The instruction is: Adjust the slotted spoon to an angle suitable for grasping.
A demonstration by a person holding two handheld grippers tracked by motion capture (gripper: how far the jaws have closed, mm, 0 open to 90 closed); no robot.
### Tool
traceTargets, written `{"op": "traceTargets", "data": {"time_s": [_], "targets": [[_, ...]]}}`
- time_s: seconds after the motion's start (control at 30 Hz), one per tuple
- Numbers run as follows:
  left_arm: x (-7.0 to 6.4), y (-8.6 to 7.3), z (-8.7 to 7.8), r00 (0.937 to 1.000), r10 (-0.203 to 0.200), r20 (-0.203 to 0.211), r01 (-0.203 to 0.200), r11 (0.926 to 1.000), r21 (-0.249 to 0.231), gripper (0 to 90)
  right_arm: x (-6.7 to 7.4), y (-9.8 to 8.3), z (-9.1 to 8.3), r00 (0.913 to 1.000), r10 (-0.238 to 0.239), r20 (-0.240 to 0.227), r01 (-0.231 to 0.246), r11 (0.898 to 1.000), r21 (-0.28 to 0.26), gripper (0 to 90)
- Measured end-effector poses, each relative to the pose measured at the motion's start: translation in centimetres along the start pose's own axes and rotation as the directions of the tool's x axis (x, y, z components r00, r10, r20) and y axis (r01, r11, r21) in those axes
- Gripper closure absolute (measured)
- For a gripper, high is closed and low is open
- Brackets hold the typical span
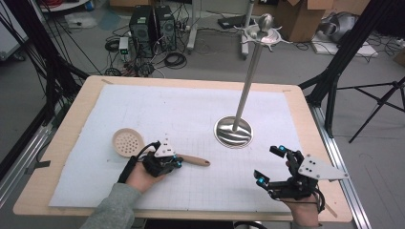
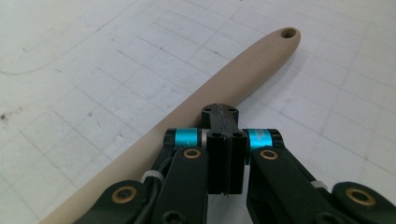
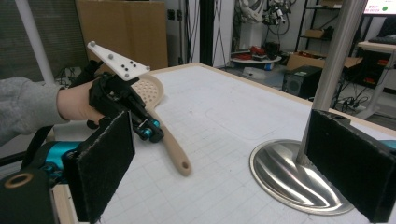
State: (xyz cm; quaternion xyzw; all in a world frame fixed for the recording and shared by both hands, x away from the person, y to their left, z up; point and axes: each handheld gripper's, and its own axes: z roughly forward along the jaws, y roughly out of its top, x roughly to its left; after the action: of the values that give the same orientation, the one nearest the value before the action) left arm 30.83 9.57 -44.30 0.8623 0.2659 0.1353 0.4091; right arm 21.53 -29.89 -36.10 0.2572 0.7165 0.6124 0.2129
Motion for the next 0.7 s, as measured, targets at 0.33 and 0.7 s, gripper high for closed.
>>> {"op": "traceTargets", "data": {"time_s": [0.33, 0.7], "targets": [[1.2, 0.0, -0.9, 0.9984, -0.046, -0.031, 0.044, 0.9975, -0.054, 89.7, 0.2, 0.1, -0.1, 1.0000, -0.001, -0.005, 0.001, 1.000, -0.006, 7.4], [5.2, -1.6, -5.1, 0.9851, -0.133, -0.109, 0.125, 0.9888, -0.082, 89.7, 0.5, 0.0, 0.4, 0.9998, -0.010, -0.014, 0.010, 1.000, 0.009, 7.4]]}}
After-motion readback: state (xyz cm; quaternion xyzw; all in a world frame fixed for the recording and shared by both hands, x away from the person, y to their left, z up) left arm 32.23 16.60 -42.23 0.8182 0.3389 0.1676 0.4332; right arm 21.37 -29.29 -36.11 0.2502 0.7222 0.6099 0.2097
